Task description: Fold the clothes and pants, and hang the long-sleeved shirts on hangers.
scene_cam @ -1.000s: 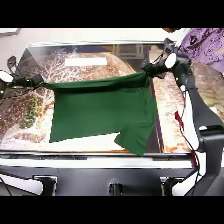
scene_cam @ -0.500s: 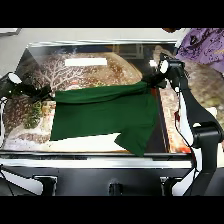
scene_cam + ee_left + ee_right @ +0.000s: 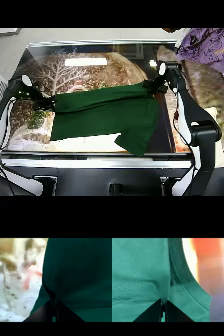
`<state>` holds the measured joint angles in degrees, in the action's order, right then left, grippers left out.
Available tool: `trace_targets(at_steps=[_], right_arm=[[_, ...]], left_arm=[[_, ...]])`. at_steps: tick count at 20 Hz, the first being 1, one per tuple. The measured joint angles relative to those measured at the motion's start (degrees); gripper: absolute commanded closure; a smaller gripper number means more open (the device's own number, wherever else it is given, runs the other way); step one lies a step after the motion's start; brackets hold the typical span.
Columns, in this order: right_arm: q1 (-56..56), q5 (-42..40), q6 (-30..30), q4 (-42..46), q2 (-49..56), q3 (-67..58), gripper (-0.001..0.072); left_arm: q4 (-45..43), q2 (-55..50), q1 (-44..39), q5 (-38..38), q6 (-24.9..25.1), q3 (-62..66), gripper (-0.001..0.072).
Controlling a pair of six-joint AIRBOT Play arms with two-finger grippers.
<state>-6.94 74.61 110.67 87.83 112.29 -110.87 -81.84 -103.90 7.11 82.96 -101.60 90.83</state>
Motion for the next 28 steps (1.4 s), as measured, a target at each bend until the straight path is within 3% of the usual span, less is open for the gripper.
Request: trace_targets(at_steps=[7,8,9,10,11,12,13,17,21,28], right_arm=[[0.00,0.66,-0.04,0.24,2.12,0.00,0.0679],[0.00,0.66,-0.02,0.24,2.51,0.00,0.0664],[0.00,0.70,-0.04,0.22,2.82,0.00,0.0581],[0.00,0.83,-0.04,0.17,3.08,0.00,0.0449],[0.00,1.16,-0.04,-0.02,3.21,0.00,0.0322],[0.02,1.44,-0.04,-0.44,3.17,0.00,0.0251],[0.00,1.84,-0.09,-0.76,2.86,0.00,0.0231],[1.64,4.28,-3.39,-1.70,-2.05,-0.15,0.0217],[10.36,8.31,-8.81,-4.90,-10.71,3.19,0.0220],[22.10,6.49,-18.32,-23.56,-31.65,40.63,0.0222]], left_arm=[[-1.68,-3.19,-0.33,-0.02,-0.42,-0.42,0.0682],[-1.70,-3.37,-0.33,-0.04,-0.42,-0.42,0.0643],[-1.73,-3.54,-0.33,-0.02,-0.42,-0.37,0.0640],[-1.75,-3.58,-0.33,-0.11,-0.44,-0.33,0.0558],[-1.97,-3.61,-0.33,-0.20,-0.44,-0.20,0.0313],[-1.88,-3.54,-0.35,-0.44,-0.50,0.13,0.0082],[-2.38,-3.26,-0.35,-0.83,-0.48,0.74,-0.0004],[-6.71,0.07,-0.31,0.92,-0.17,4.81,-0.0004],[-10.47,7.19,1.62,2.40,0.72,4.61,-0.0004],[-10.19,18.69,4.00,2.10,1.11,-8.35,-0.0003]])
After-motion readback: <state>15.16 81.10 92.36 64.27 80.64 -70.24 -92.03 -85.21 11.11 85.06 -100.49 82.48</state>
